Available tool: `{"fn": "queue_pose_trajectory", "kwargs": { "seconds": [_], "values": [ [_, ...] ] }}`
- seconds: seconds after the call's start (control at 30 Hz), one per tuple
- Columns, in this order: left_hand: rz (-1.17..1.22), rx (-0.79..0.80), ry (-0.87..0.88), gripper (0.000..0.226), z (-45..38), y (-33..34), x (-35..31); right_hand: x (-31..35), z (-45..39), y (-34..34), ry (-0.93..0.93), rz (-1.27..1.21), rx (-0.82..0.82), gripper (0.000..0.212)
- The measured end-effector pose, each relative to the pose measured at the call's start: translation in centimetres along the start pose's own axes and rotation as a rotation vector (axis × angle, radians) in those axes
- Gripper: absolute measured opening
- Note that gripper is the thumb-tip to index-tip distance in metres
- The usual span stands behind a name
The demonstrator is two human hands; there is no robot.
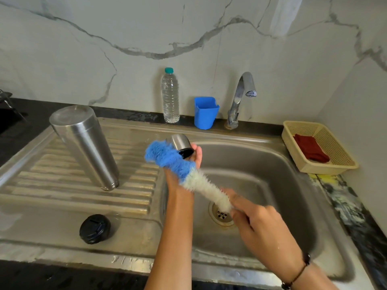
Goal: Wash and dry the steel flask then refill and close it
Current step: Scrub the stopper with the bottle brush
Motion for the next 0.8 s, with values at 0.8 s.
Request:
{"fn": "queue_pose_trajectory", "kwargs": {
  "seconds": [0.8],
  "values": [
    [0.116, -0.04, 0.121, 0.037, -0.6, 0.2, -0.6, -2.2, -0.4, -0.2, 0.053, -0.133, -0.028, 0.045]
  ]
}}
Point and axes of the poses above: each hand's wrist, its own z-axis away from the middle knuckle, its own y-axis out of the palm, x = y × z, the point moved 1 cm from there along -z, towards the middle knuckle, and after that the axes turned 8 degrees about -x, right-handed, at the moved point
